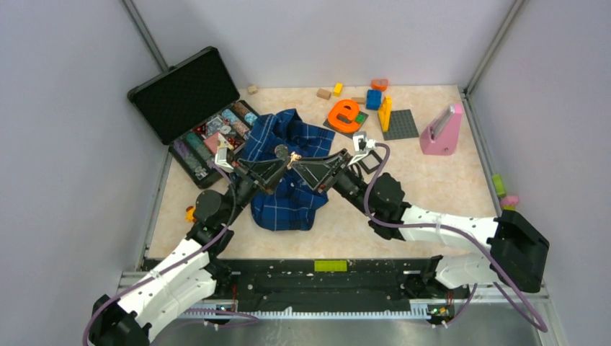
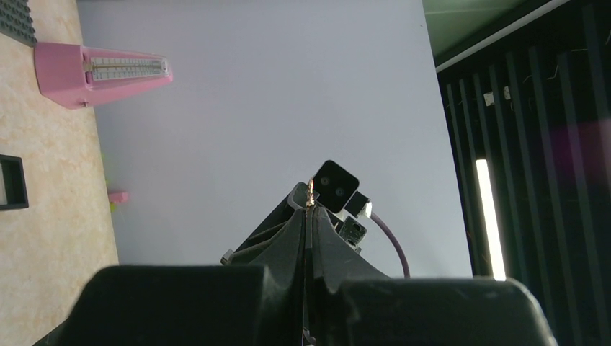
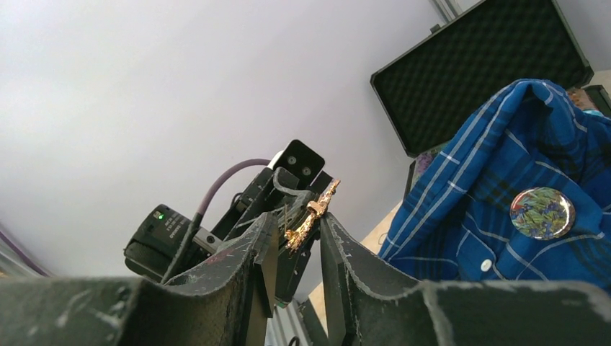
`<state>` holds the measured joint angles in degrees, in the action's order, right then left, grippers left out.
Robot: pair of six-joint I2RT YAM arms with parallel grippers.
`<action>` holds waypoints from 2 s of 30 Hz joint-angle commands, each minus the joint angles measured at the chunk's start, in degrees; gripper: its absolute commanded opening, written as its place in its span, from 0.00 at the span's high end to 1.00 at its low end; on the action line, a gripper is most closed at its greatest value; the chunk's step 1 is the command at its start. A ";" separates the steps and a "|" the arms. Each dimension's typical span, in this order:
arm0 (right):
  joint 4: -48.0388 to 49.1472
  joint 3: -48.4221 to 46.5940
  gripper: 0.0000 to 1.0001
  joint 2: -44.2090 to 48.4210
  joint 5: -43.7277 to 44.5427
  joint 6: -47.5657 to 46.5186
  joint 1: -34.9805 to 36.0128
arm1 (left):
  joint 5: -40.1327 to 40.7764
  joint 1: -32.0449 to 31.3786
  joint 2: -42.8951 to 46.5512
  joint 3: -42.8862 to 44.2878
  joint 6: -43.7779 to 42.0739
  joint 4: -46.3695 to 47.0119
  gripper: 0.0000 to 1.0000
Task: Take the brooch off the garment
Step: Close the brooch.
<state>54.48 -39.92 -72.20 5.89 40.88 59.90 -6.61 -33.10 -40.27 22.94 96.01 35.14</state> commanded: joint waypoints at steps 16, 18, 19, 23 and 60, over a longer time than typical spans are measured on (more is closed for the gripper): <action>1.08 -3.26 0.82 -0.51 0.30 -0.34 0.66 | -0.20 -1.37 -0.09 -3.44 -4.92 11.90 1.00; 0.85 -2.79 0.83 -0.19 0.69 -0.20 0.73 | 0.10 -1.56 -0.06 -3.76 -6.95 12.77 1.00; 0.74 -2.53 0.83 -0.02 0.96 -0.07 0.67 | 0.03 -1.55 -0.13 -3.78 -7.65 13.24 1.00; 0.28 -1.38 0.86 0.92 2.31 1.08 0.71 | 1.33 -2.37 0.15 -4.61 -11.40 17.26 1.00; -0.95 3.58 0.85 2.60 3.50 10.77 0.71 | 9.62 -4.05 5.04 -5.47 -24.11 22.27 1.00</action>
<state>54.43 -37.04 -70.39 8.43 51.70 60.71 0.45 -37.39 -36.84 16.60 72.07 49.91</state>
